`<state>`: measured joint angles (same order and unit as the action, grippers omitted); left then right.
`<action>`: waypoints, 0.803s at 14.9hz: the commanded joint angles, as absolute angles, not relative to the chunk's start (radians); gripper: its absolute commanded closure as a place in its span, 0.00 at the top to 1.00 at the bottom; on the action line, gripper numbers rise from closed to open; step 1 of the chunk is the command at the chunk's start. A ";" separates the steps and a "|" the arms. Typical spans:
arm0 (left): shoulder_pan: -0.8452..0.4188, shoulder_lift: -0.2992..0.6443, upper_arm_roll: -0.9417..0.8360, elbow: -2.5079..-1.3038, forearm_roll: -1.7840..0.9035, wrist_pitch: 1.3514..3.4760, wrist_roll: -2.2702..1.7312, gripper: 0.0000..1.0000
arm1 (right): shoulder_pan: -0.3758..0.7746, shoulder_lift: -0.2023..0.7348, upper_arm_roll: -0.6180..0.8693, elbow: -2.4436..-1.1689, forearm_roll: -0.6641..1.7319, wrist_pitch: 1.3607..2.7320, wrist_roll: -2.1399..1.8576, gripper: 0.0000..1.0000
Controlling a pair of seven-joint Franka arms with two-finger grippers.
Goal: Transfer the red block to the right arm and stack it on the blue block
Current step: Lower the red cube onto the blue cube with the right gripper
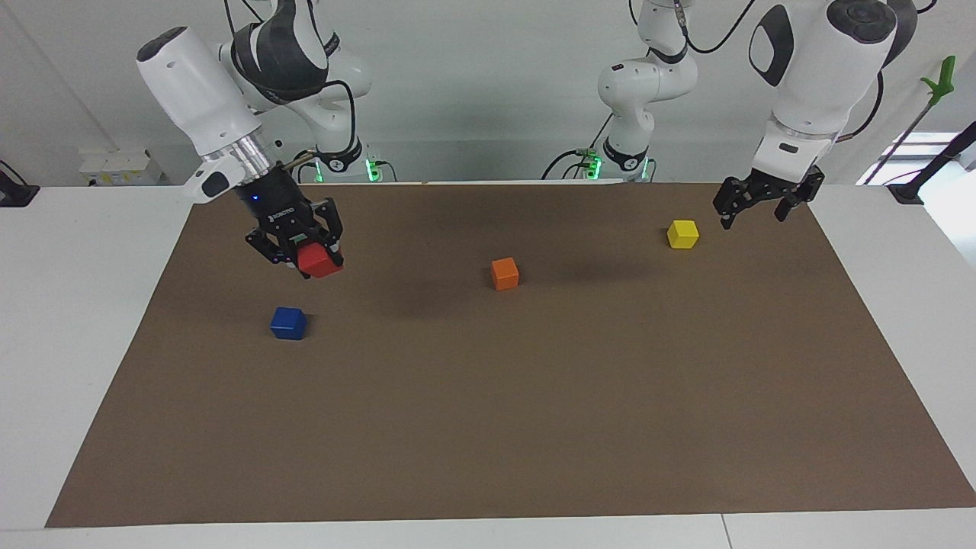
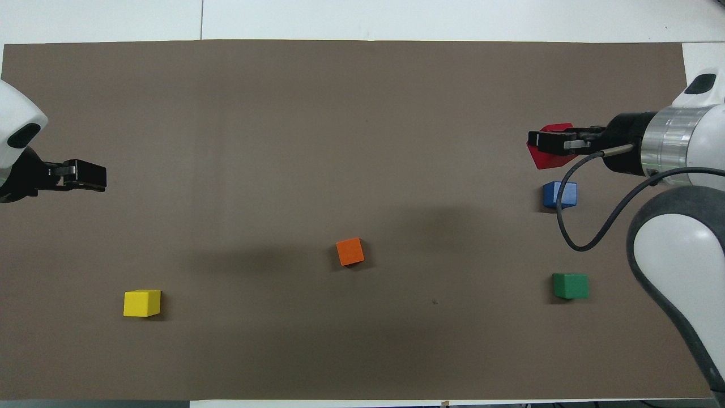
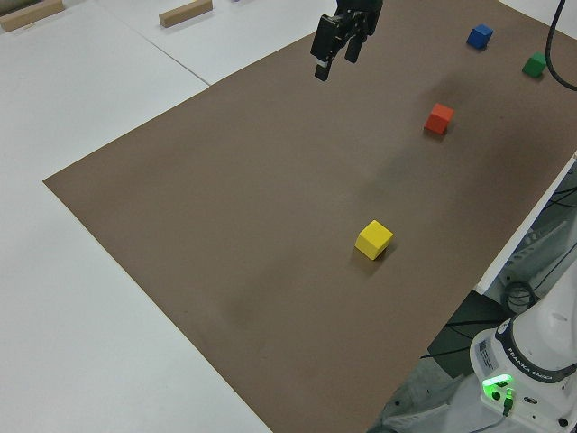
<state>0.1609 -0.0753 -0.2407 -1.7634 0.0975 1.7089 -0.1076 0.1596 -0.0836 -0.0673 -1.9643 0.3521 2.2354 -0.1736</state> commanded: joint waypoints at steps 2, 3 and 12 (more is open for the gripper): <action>0.167 -0.100 -0.244 -1.786 0.077 1.689 -0.126 1.00 | 0.135 -0.095 -0.055 -1.990 0.210 2.263 -0.124 0.00; 0.169 -0.100 -0.244 -1.786 0.078 1.687 -0.126 1.00 | 0.121 -0.098 -0.054 -2.000 0.195 2.275 -0.123 0.00; 0.190 -0.100 -0.238 -1.786 0.077 1.697 -0.132 1.00 | 0.086 -0.071 -0.054 -2.112 0.074 2.390 -0.123 0.00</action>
<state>0.1893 -0.0755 -0.2316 -1.7639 0.0897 1.6982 -0.1203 0.1055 -0.0772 -0.0676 -2.0859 0.1112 2.3644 -0.1428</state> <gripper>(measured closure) 0.000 0.449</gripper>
